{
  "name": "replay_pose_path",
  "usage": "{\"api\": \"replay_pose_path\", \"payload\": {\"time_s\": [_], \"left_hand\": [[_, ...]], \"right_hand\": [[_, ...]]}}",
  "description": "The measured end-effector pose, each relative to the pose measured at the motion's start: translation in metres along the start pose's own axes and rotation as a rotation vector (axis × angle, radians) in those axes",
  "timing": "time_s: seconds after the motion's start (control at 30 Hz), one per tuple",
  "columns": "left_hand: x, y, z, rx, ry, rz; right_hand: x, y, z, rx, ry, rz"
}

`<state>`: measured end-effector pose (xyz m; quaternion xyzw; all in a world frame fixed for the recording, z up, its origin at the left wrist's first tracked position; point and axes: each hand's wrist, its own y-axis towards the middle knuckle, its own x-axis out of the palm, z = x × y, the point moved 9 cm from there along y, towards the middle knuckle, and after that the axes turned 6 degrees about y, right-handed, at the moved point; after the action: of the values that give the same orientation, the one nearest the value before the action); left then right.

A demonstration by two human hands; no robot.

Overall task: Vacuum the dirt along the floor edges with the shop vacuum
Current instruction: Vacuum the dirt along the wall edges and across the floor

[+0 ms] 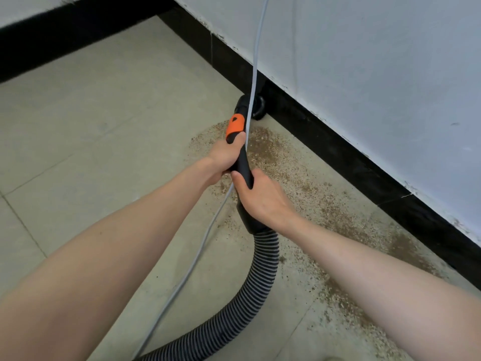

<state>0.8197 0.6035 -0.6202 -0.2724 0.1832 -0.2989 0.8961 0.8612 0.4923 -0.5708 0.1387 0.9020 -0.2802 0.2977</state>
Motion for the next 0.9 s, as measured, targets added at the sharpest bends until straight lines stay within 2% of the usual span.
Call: {"api": "replay_pose_path", "payload": {"time_s": [0.17,0.33,0.5,0.7,0.9], "left_hand": [[-0.040,0.003,0.015,0.049,0.052,0.124],[-0.060,-0.010,0.003,0.073,0.121,0.226],[-0.040,-0.032,-0.010,0.090,0.054,0.047],[0.003,-0.043,-0.017,0.001,0.078,-0.149],[0.032,-0.036,-0.020,0.024,0.186,-0.184]], "right_hand": [[0.006,0.028,-0.028,-0.070,0.075,-0.044],[0.024,0.021,-0.037,-0.116,0.099,-0.108],[0.029,-0.008,-0.019,-0.103,0.119,-0.084],[0.022,-0.038,0.013,-0.020,0.188,-0.009],[0.015,-0.052,0.038,0.083,0.294,0.043]]}}
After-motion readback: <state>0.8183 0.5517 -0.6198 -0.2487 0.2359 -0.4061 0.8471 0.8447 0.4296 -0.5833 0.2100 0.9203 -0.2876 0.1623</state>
